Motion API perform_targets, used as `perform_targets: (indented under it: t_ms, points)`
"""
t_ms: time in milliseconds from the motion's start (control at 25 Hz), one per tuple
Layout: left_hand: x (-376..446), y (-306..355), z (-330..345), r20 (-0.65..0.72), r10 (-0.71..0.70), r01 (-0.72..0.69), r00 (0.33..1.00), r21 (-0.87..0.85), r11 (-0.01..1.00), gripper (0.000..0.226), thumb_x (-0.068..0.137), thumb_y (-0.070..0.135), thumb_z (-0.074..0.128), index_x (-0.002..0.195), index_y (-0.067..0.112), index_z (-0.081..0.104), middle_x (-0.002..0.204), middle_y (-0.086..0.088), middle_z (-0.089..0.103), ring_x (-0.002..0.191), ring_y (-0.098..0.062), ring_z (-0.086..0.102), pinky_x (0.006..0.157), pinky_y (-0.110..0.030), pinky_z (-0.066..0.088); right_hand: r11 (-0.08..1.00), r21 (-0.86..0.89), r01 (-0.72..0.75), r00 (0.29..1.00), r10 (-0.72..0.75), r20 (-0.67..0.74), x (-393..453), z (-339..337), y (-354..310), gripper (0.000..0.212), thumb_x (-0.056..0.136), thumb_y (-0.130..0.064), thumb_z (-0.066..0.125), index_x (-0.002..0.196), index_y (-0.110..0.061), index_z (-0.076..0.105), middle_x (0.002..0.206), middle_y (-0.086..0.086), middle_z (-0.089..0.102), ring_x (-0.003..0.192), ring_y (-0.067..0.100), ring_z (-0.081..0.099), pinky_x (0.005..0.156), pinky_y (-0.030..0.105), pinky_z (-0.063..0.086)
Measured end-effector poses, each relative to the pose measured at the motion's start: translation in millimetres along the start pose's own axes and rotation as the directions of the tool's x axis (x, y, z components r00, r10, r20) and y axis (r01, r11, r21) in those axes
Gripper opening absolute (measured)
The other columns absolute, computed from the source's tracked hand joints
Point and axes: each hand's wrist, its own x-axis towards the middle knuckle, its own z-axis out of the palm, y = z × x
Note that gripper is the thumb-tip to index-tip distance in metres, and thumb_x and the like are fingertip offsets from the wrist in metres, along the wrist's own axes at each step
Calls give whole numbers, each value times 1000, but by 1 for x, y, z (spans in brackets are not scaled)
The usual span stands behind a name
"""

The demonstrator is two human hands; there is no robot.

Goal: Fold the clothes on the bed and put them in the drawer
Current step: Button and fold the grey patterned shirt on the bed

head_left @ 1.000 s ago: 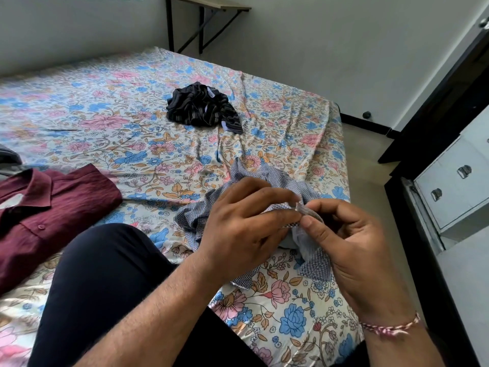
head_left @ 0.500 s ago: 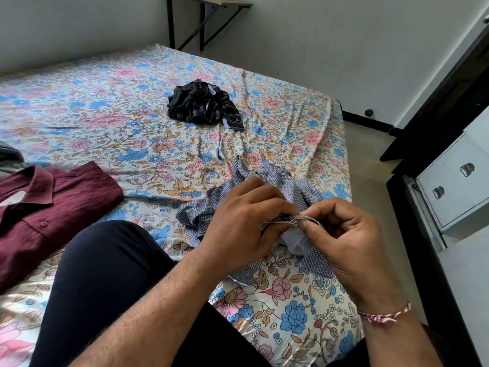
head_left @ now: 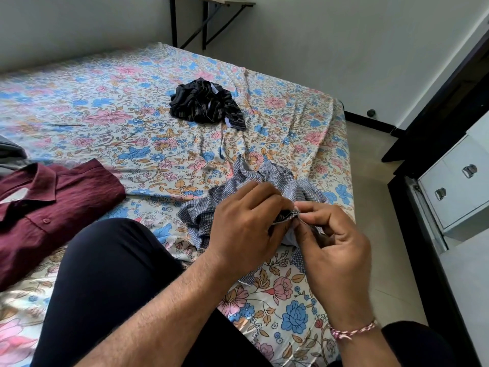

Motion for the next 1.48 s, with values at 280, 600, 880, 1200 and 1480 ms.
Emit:
perform_targets:
  t_ms: [280, 600, 880, 1200, 1480]
  points:
    - [14, -33, -29, 260, 56, -14, 964, -159, 987, 19, 93, 35, 76, 99, 18, 80, 93, 5, 71, 78, -11, 66, 67, -26, 53, 993, -68, -101, 992, 95, -88, -1, -17, 23, 22, 94, -3, 68, 102, -21, 78, 96, -17, 76, 86, 3, 71, 62, 28, 62]
    - [33, -59, -7, 655, -219, 442, 723, -195, 876, 24, 91, 40, 76, 100, 18, 74, 88, 7, 74, 77, -10, 70, 76, -33, 63, 960, -83, -268, 885, 279, 372, 33, -34, 56, 15, 96, -31, 69, 109, -28, 75, 98, -4, 75, 92, 27, 72, 79, 45, 64]
    - [27, -89, 82, 809, -413, 231, 419, 345, 910, 21, 95, 23, 66, 116, 19, 66, 111, -9, 73, 97, -27, 70, 93, -44, 60, 895, -374, -243, 968, 249, -33, 115, 22, 118, 31, 93, -26, 70, 124, -26, 64, 124, -2, 59, 103, 14, 61, 73, 20, 43]
    - [39, -54, 57, 930, 98, 213, 354, -182, 960, 17, 97, 31, 68, 88, 17, 73, 73, 7, 68, 61, -10, 62, 60, -29, 51, 686, -722, -91, 654, 588, 477, 128, 43, 151, 70, 91, -52, 72, 151, -27, 47, 149, -2, 56, 125, 25, 62, 106, 38, 49]
    - [32, -155, 70, 859, -475, 957, 193, -58, 285, 72, 98, 38, 68, 160, 23, 34, 157, -14, 44, 133, -30, 53, 115, -52, 44, 869, 376, -321, 947, 294, 129, 111, 31, 131, 21, 93, -10, 66, 101, -24, 80, 101, -3, 79, 96, 17, 73, 85, 35, 59]
